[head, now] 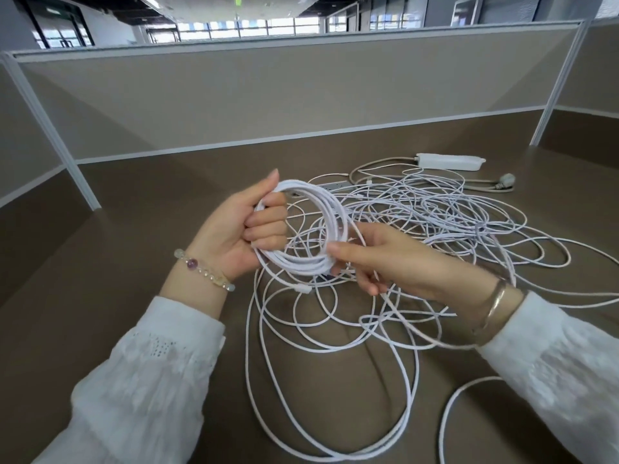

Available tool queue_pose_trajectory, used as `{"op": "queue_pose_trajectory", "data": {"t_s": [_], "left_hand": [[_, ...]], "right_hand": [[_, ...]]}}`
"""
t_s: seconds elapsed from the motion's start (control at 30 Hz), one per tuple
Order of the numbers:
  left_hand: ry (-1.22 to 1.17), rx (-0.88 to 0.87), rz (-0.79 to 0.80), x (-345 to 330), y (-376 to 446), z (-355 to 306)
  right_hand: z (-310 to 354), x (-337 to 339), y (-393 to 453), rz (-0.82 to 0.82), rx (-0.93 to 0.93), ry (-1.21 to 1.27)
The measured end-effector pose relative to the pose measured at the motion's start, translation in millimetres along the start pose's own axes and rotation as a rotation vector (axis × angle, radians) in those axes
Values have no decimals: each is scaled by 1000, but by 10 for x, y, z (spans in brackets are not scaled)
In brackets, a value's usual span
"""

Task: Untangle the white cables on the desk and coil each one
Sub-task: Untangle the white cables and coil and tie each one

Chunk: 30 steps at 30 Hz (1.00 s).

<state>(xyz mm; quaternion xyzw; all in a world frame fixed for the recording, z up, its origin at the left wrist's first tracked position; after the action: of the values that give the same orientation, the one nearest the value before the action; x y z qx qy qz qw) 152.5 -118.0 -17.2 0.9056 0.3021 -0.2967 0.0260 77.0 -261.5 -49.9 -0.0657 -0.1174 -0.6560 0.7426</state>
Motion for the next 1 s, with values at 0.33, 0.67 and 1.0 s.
{"op": "queue_pose_trajectory", "data": {"t_s": [0.33, 0.67, 1.0], "left_hand": [[-182, -283, -376, 926, -222, -414], [173, -184, -370, 365, 60, -143], [329, -88, -165, -273, 10, 106]], "right_hand": [[17, 545, -313, 27, 6, -527], [716, -144, -197, 3, 643, -909], [847, -7, 40, -372, 644, -666]]}}
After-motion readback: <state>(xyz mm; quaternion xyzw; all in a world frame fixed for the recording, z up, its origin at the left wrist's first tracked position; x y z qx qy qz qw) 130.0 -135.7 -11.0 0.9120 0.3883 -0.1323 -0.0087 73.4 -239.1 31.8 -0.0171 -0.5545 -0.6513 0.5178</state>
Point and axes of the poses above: each hand's wrist, its own y-axis towards the middle knuckle, its own x-axis out of the back of the hand, z = x × y, the point moved 5 cm from there along y, towards the middle knuckle, and after that the axes turned 4 degrees about x, right-handed, at the moved point
